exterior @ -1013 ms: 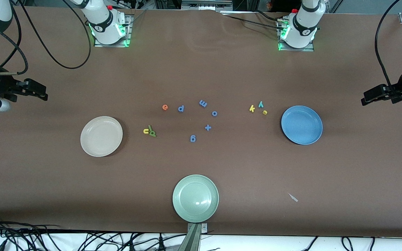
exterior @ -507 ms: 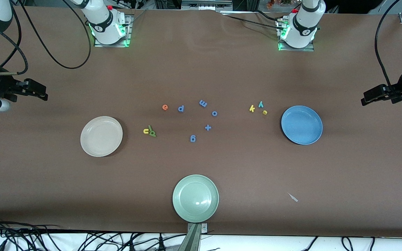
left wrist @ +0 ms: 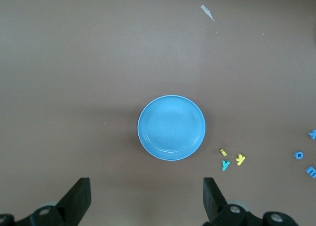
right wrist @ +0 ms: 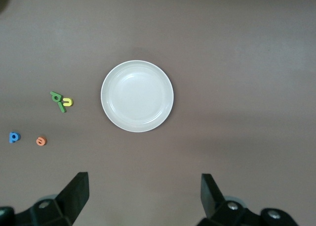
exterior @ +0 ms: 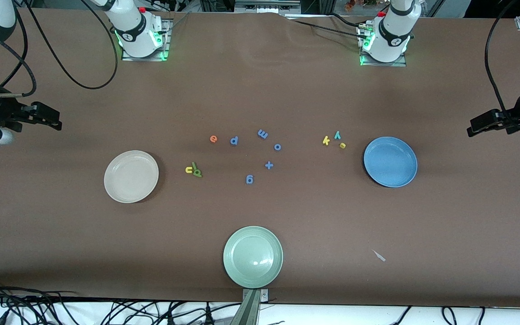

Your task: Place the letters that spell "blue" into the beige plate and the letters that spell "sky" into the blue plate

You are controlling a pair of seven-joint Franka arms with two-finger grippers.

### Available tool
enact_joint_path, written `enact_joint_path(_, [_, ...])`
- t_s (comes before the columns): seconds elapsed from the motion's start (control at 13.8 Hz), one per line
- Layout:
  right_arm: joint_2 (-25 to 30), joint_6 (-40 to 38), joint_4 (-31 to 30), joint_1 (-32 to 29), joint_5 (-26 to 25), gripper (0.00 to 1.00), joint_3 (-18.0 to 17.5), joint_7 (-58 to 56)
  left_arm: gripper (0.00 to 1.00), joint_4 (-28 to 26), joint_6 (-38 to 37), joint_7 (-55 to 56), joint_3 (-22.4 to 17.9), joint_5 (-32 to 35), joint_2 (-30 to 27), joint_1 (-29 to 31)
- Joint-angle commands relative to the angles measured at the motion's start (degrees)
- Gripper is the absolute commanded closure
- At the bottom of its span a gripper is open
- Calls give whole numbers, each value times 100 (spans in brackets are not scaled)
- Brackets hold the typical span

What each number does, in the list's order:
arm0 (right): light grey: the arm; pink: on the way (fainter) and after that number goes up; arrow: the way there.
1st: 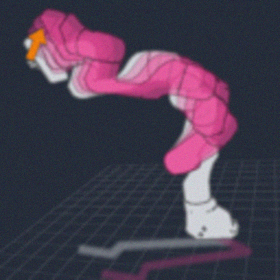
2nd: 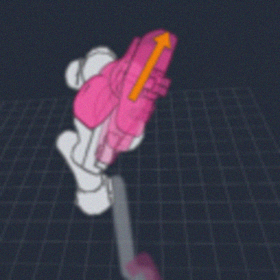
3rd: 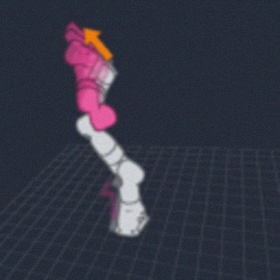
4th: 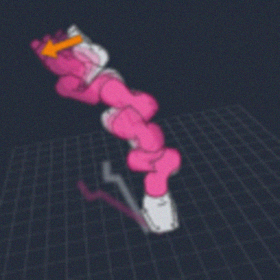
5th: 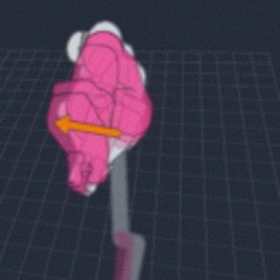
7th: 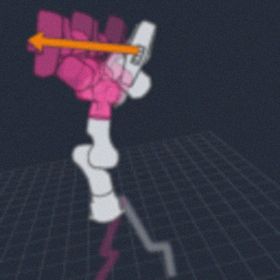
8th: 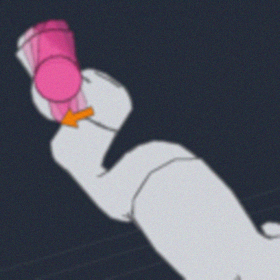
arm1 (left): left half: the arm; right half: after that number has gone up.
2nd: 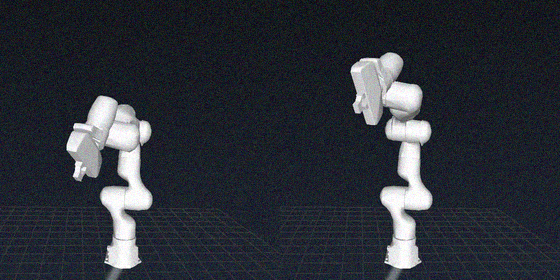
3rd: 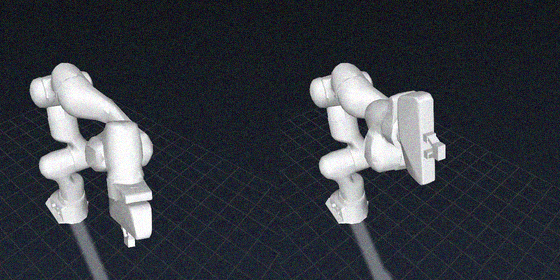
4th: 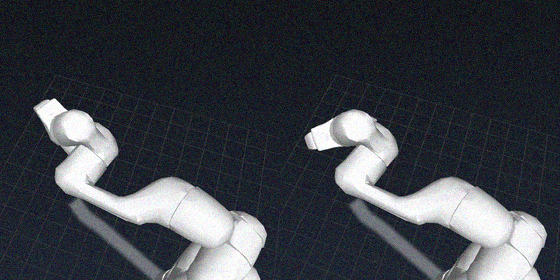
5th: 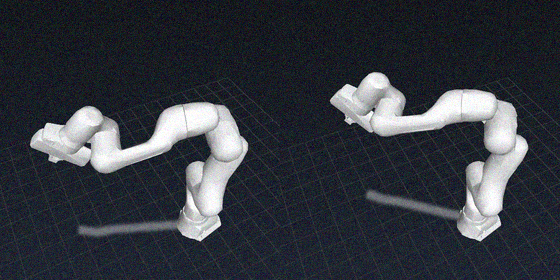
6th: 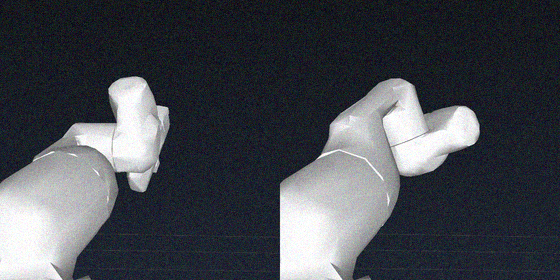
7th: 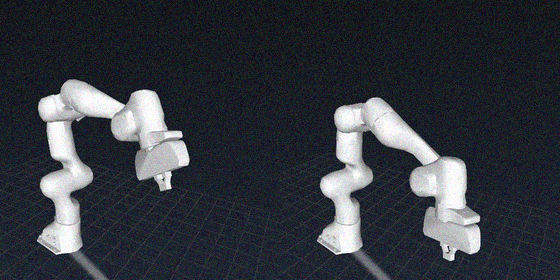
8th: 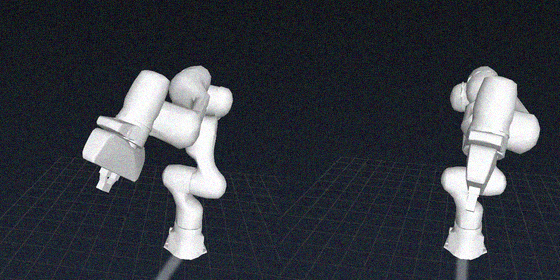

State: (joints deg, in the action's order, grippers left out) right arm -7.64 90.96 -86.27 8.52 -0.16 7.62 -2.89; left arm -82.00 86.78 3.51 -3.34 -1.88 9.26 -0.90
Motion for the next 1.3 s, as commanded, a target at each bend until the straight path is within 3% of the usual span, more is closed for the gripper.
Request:
enact_joint_path(0.0, [105,-26,-56,-17,104,0,-7,34,0,88,-47,1,9,92,41,-16])
enact_joint_path(0.8, [105,-8,-56,-17,104,0,-7,34,0,53,49,36,0,144,260,2])
enact_joint_path(1.23, [88,35,-48,-17,86,0,-7,34,0,-798,901,1246,298,74,296,-42])
